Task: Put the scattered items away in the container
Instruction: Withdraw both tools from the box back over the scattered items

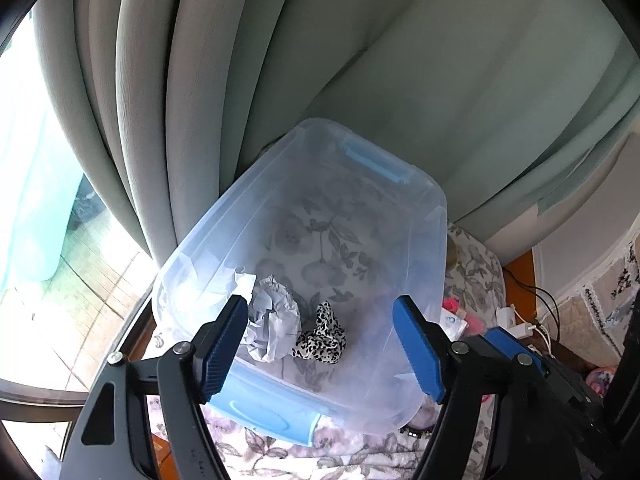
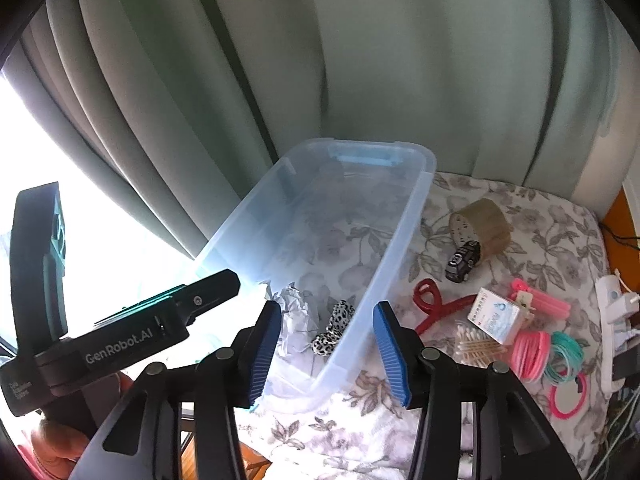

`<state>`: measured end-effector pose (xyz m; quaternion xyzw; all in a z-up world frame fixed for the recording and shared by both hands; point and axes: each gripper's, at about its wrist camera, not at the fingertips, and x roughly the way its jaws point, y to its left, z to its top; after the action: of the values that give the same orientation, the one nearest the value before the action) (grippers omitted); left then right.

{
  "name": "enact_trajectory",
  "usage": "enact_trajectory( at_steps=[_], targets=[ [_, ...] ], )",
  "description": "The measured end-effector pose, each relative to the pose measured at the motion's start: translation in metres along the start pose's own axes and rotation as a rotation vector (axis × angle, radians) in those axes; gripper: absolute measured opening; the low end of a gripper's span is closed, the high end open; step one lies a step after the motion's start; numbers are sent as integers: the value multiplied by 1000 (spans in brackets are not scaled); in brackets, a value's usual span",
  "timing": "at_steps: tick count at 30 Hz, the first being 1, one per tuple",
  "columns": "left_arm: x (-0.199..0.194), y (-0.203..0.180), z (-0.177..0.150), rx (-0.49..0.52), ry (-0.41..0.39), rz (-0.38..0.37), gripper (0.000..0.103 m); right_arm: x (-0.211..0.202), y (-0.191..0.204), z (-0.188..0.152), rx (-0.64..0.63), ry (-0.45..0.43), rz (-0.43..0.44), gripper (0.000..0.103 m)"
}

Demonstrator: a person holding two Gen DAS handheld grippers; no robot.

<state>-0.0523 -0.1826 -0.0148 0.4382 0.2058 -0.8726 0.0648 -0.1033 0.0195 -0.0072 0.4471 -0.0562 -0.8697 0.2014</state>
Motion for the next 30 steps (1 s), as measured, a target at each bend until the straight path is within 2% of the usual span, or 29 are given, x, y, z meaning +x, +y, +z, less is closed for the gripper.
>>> enact_trajectory(
  at_steps=[4,8,10,14,18,23,26,30],
  targets=[
    [-12,-20,-2,45,-62,28,76,-17,-16,-7,29,-33,-10,53],
    [-24,-51,-10,128,-168,-5,76,-33,-41,-15,87,-62,-25,54],
    [-26,-60,-13,137,-170,-52,76,-41,-56,-20,123,-74,-34,55],
    [-18,-80,-23,162,-104,-163,76,-59,-90,-33,198,-99,-63,55],
    [1,-104,-38,187,-5,-266,76,-75,-126,-46,275,-118,-100,55],
    [13,-144,-62,290,94,-389,76,-88,-173,-69,369,-120,-161,56],
    [17,-164,-78,318,191,-433,76,-94,-202,-86,426,-113,-203,56],
    [22,-178,-96,326,324,-447,76,-93,-241,-114,517,-69,-250,56]
  ],
)
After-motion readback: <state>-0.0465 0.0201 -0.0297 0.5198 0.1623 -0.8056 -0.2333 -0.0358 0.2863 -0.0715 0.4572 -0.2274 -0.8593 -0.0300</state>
